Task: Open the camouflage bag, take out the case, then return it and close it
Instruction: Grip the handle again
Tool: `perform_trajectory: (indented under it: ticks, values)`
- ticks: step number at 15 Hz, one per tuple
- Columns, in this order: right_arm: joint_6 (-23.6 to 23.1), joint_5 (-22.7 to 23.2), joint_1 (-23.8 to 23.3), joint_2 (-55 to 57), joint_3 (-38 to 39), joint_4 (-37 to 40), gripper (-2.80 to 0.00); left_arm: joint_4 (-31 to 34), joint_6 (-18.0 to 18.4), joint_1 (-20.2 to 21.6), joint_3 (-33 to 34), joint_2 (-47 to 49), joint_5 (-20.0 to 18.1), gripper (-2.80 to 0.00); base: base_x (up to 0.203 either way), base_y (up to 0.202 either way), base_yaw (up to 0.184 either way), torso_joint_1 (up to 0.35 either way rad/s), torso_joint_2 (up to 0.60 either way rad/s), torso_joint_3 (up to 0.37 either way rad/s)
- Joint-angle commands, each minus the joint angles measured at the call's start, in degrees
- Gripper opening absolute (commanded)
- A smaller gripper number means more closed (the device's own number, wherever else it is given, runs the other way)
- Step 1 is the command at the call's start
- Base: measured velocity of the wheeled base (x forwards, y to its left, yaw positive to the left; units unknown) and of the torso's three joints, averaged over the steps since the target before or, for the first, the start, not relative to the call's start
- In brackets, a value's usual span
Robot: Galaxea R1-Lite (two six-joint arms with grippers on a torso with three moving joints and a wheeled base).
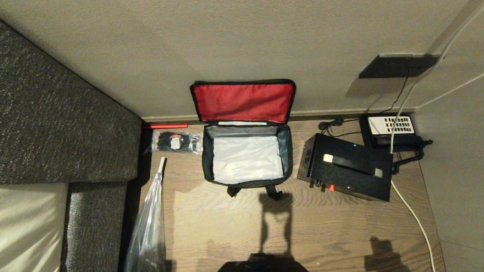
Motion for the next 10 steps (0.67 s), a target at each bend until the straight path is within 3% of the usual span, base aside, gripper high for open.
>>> perform_trajectory:
  ticks: [1,6,8,10]
  values:
    - [-0.19,0.13,0.01,0.12,0.00,-0.12,-2.80,0.02,-0.02,0.03,0.18,-0.04,0.03,-2.80,0.000,0.000,0.000,0.000,0.00,0.000]
    - [1.21,-0.27,0.01,0.20,-0.83,2.21,-2.80,0.02,-0.02,0.02,0.18,-0.11,0.03,-2.80,0.000,0.000,0.000,0.000,0.00,0.000]
    - [1.99,0.88,0.00,0.28,-5.72,5.38,-2.80,0.02,-0.02,0.02,0.18,-0.05,0.03,-2.80,0.000,0.000,0.000,0.000,0.00,0.000]
    - [2.11,4.62,0.01,0.29,-18.30,21.31,-2.80,0.02,-0.02,0.02,0.18,-0.10,0.03,-2.80,0.000,0.000,0.000,0.000,0.00,0.000]
